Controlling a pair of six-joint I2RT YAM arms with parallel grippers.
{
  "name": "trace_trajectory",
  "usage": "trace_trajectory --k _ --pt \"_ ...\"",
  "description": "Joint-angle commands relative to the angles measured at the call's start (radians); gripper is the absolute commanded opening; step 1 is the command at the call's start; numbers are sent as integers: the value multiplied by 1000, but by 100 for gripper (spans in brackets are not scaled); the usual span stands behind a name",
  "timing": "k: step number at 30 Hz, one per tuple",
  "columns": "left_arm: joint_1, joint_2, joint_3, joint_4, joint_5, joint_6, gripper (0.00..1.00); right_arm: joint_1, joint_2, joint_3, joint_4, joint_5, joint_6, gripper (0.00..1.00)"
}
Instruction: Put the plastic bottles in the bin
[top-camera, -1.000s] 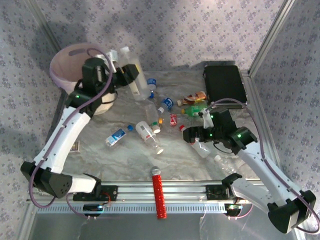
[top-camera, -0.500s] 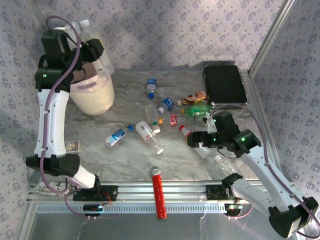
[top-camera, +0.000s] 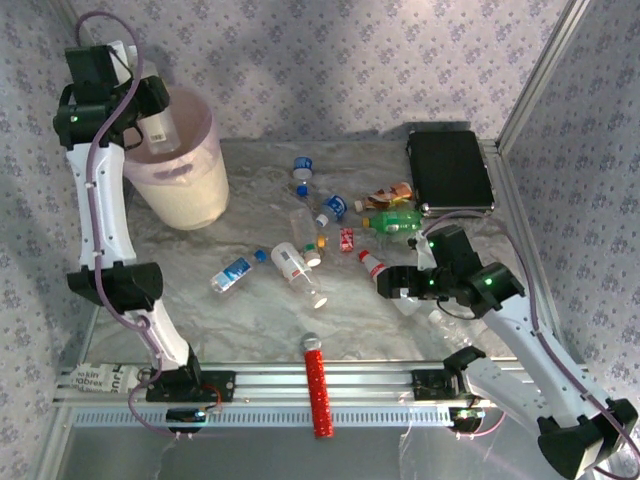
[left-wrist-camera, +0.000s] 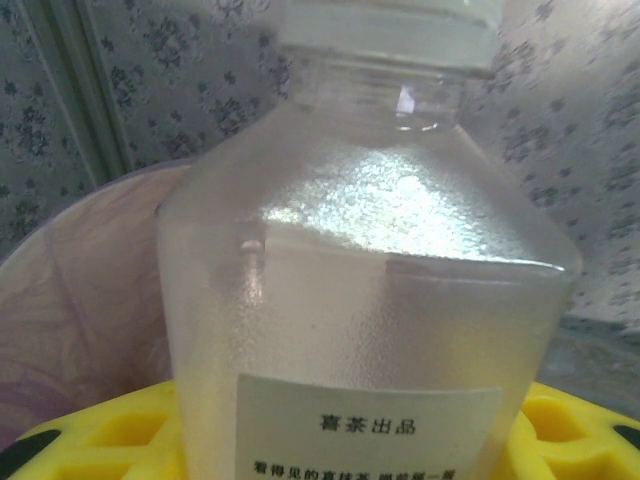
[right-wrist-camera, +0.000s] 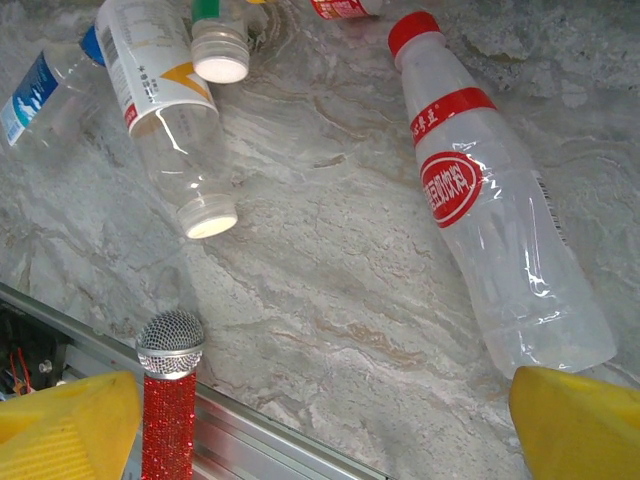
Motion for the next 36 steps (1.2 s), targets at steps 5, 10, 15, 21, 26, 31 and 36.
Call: trace_trajectory --k 5,10,15,21,26,31,36 --pt "0 196 247 -189 -52 109 52 -7 11 -18 0 -22 -1 95" --pt "6 311 373 -280 -43 136 52 1 6 -43 26 -32 3 94" --pt "6 352 346 -312 -37 164 52 -1 -4 -46 14 -10 -4 94" --pt "6 392 326 -347 -38 184 53 -2 -7 -64 27 -9 0 94" --pt "1 427 311 -388 -48 198 54 -2 -14 -74 35 -6 0 94" --pt "-17 453 306 -390 -63 207 68 -1 -20 -80 36 -5 0 94" --pt "-30 458 313 -389 -73 211 85 -3 -39 -82 26 6 1 94"
